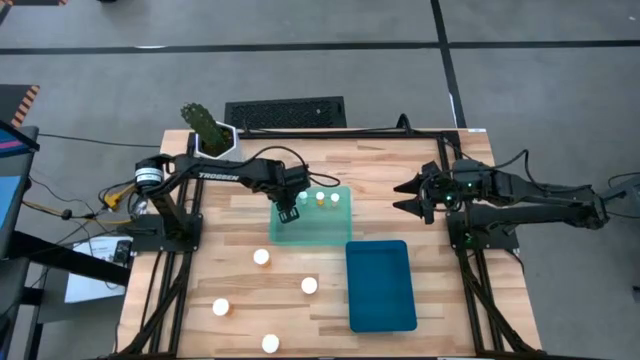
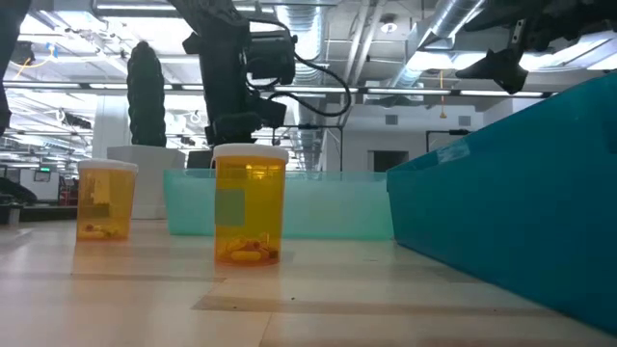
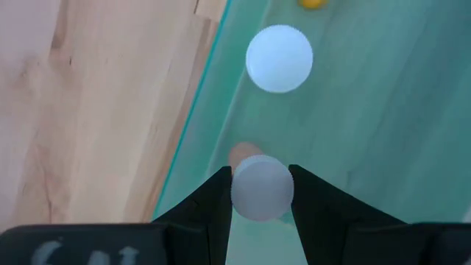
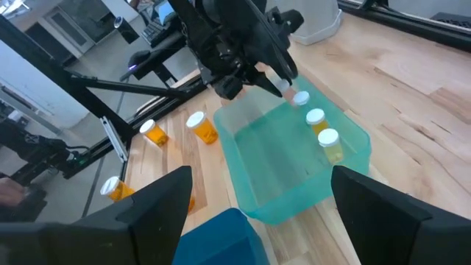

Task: Pick and place medicine bottles into bin by pill shape (circle, oval)
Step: Put the pink pill bottle into the light blue bin

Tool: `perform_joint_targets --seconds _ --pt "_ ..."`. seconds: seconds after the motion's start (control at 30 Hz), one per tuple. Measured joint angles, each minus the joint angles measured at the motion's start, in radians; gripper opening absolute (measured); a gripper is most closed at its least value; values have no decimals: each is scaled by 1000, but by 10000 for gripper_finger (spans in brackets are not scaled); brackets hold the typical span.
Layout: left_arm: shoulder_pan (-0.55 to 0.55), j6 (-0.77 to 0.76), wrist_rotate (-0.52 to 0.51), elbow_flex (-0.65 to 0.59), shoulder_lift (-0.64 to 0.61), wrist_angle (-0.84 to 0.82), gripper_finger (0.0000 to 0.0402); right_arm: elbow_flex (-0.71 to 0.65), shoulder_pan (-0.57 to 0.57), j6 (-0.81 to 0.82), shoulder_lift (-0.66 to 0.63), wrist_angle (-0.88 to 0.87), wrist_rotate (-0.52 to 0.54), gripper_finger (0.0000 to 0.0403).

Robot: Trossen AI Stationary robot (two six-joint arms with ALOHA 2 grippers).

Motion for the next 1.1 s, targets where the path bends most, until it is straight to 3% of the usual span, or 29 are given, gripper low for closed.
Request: perform_joint_targets --seconds 0.43,0.8,1.1 --pt "-4 14 22 0 17 16 119 0 0 0 0 0 0 333" --pt "-12 10 -1 0 17 16 215 0 0 -1 0 0 0 333" --pt "-18 30 -18 51 17 -11 229 0 0 -1 0 0 0 333"
